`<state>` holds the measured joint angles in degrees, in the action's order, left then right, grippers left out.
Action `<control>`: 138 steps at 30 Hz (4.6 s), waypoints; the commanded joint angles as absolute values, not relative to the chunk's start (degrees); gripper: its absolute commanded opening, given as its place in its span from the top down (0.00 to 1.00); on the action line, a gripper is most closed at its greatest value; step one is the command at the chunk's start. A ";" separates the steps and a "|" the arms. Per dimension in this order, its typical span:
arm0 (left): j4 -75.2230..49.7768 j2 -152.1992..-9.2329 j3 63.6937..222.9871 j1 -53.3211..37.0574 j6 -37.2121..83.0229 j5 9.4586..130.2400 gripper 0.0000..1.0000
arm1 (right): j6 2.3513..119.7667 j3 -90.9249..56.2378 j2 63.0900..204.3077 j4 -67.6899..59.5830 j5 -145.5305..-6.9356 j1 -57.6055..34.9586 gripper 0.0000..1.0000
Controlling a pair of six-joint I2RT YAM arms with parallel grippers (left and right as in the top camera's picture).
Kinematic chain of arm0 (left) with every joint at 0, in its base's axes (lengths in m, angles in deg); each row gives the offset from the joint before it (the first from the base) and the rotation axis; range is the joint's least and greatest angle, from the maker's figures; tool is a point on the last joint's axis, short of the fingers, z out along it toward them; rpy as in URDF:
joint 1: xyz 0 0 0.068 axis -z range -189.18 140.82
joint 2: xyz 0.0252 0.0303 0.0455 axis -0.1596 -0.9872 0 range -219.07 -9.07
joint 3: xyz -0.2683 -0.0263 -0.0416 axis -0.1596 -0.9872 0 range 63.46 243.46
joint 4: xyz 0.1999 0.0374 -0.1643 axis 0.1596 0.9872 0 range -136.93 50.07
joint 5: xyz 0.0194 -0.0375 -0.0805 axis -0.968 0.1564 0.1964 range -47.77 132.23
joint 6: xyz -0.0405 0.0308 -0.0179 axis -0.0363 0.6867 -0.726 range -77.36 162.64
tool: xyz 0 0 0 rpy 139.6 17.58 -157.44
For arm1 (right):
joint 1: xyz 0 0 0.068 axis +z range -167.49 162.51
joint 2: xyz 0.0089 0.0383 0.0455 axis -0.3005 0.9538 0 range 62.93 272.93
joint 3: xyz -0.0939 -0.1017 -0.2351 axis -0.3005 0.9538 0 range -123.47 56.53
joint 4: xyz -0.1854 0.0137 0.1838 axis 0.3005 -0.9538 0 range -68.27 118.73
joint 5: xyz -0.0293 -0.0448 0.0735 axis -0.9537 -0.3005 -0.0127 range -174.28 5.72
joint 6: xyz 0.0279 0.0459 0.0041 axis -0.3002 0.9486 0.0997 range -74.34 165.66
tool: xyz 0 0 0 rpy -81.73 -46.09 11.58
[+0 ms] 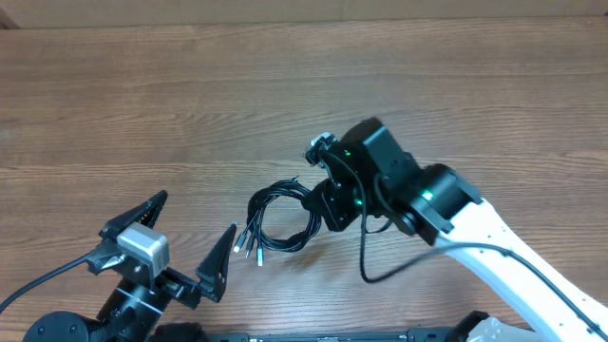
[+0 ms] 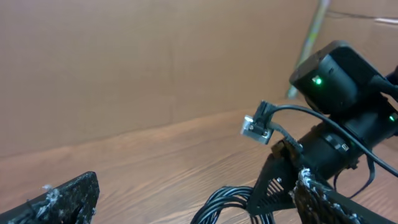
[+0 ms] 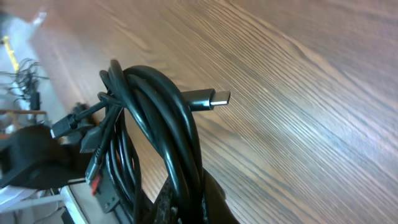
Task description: Untangle cables
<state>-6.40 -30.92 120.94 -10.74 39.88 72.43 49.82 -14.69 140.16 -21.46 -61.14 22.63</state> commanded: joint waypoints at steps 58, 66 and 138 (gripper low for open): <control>-4.01 -49.56 121.20 -11.03 58.06 96.30 0.45 | 52.91 -27.23 132.29 -27.93 -51.13 25.89 0.96; -3.73 -49.56 121.20 -11.03 57.19 96.27 0.76 | 52.95 -27.23 132.29 -25.88 -51.13 25.89 0.96; -1.74 -49.56 121.22 -11.03 61.34 106.66 0.96 | 52.25 -32.37 135.37 -28.04 -62.39 22.94 0.34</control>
<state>-1.32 -50.08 120.94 -10.83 60.84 100.32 56.12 -30.53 134.17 -28.89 -66.17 23.09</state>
